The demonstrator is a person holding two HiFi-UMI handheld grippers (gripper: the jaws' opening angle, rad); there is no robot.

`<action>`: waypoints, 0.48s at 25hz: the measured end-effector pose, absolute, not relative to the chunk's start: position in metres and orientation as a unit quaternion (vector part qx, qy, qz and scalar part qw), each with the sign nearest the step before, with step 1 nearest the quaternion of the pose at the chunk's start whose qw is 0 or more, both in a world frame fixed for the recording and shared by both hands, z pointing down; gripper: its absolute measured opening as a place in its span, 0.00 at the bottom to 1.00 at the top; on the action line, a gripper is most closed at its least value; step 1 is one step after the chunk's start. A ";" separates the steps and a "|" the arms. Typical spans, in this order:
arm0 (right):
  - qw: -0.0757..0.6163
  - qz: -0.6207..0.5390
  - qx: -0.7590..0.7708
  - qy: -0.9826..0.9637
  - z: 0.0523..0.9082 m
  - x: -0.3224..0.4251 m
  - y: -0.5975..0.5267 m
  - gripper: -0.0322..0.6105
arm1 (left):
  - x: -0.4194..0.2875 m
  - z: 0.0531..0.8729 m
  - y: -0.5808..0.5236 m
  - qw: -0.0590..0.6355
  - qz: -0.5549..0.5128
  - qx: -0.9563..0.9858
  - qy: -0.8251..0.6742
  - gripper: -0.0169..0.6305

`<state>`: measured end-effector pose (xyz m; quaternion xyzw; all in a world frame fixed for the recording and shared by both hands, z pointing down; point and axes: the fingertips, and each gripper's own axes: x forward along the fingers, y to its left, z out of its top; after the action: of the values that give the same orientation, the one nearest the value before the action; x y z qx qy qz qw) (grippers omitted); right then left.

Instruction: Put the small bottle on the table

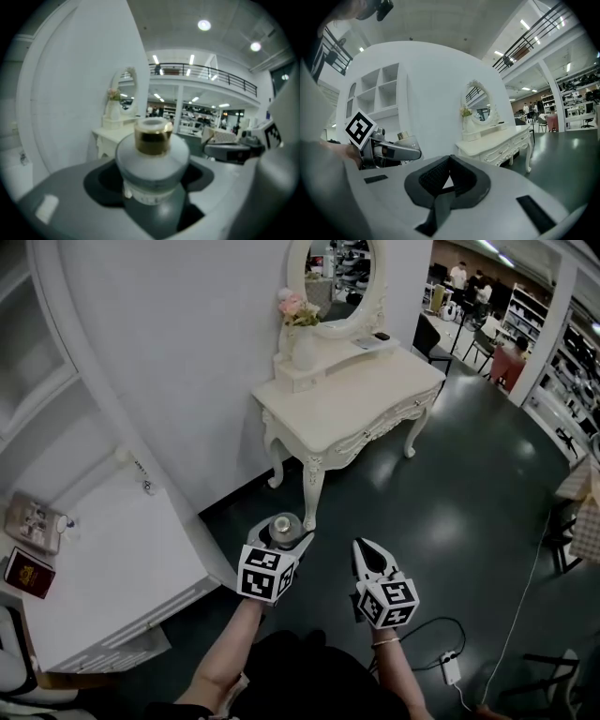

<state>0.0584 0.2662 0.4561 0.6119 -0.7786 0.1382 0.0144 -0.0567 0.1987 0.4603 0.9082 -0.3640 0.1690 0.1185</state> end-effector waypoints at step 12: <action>0.010 0.144 0.596 -0.790 0.464 0.069 0.254 0.06 | -0.040 0.473 0.182 0.122 0.185 0.898 -0.379 0.55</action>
<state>0.0693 0.2542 0.4638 0.5955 -0.7904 0.1436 0.0097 -0.0398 0.1818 0.4727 0.8983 -0.3794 0.1852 0.1219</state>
